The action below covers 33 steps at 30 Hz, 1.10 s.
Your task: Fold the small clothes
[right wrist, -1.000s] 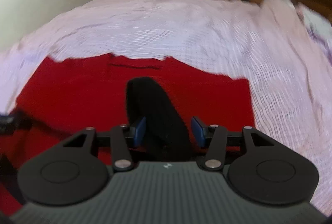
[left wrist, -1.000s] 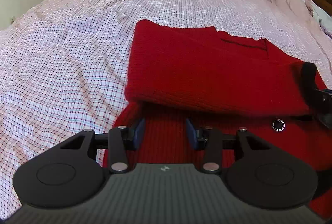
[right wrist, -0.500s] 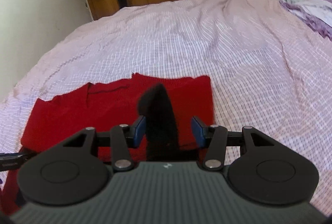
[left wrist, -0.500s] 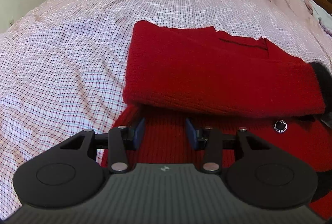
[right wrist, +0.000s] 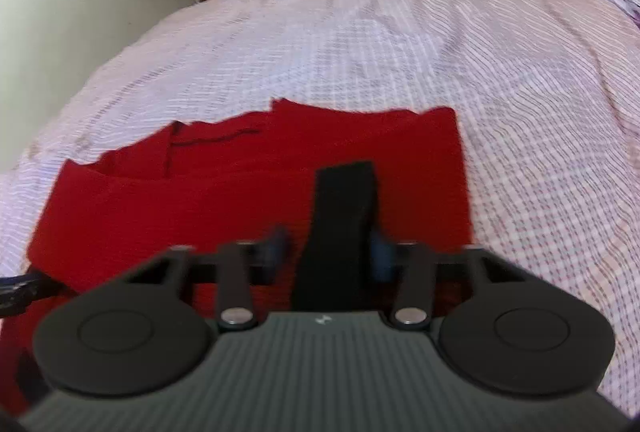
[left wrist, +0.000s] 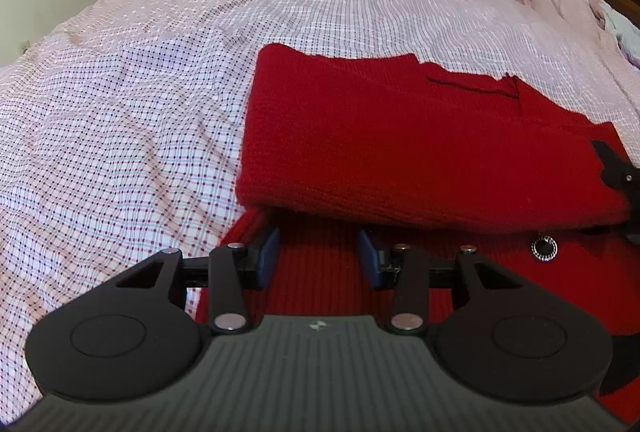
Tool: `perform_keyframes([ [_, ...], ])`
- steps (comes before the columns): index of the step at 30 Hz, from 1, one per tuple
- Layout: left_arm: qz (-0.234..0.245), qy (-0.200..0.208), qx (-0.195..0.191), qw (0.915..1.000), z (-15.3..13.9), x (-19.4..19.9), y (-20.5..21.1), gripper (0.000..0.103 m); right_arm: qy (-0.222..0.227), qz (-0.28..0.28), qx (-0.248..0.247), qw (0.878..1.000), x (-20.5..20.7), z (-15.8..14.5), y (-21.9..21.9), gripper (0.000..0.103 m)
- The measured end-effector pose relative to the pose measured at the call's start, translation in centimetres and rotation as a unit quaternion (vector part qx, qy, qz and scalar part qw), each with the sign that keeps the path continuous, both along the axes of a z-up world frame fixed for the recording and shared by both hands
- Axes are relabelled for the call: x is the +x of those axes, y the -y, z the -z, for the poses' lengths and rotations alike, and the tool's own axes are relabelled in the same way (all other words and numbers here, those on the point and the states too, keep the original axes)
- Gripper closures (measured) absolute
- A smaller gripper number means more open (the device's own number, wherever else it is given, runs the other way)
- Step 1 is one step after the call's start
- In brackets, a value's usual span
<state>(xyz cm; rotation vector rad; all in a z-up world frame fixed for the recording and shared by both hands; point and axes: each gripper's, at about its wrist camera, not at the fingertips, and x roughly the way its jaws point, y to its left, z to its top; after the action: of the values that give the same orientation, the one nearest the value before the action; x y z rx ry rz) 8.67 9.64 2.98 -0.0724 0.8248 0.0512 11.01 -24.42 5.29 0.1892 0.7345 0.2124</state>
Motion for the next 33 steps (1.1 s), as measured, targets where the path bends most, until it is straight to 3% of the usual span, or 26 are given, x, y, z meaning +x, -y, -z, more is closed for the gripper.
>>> perform_keyframes([
  [3,-0.001,0.001,-0.002,1.0,0.0,0.3,-0.2,0.054,0.046,-0.003,-0.015,0.999,-0.4,-2.0,-0.2,0.089],
  [6,0.003,0.0,-0.002,1.0,0.1,0.4,-0.3,0.054,0.095,0.028,-0.043,0.994,-0.5,-3.9,0.1,0.09],
  [9,0.012,0.0,0.005,0.9999,0.3,0.4,0.0,0.054,0.073,0.06,-0.048,0.994,0.9,-3.4,1.0,0.09],
  [13,0.017,-0.002,0.013,0.9998,0.7,0.6,0.2,0.054,0.005,0.07,-0.053,0.996,2.7,0.1,1.3,0.089],
  [17,0.02,-0.001,0.011,0.9997,0.5,0.5,0.0,0.054,0.007,0.078,-0.045,0.996,2.5,1.5,1.4,0.088],
  [25,0.019,-0.006,0.006,0.9998,-0.7,-1.3,0.4,0.054,0.019,0.061,-0.046,0.997,0.5,-1.6,2.1,0.069],
  [33,0.046,0.006,0.028,0.9985,-3.1,-5.2,1.3,0.054,0.036,0.008,-0.033,0.999,-5.7,-6.5,2.5,0.069],
])
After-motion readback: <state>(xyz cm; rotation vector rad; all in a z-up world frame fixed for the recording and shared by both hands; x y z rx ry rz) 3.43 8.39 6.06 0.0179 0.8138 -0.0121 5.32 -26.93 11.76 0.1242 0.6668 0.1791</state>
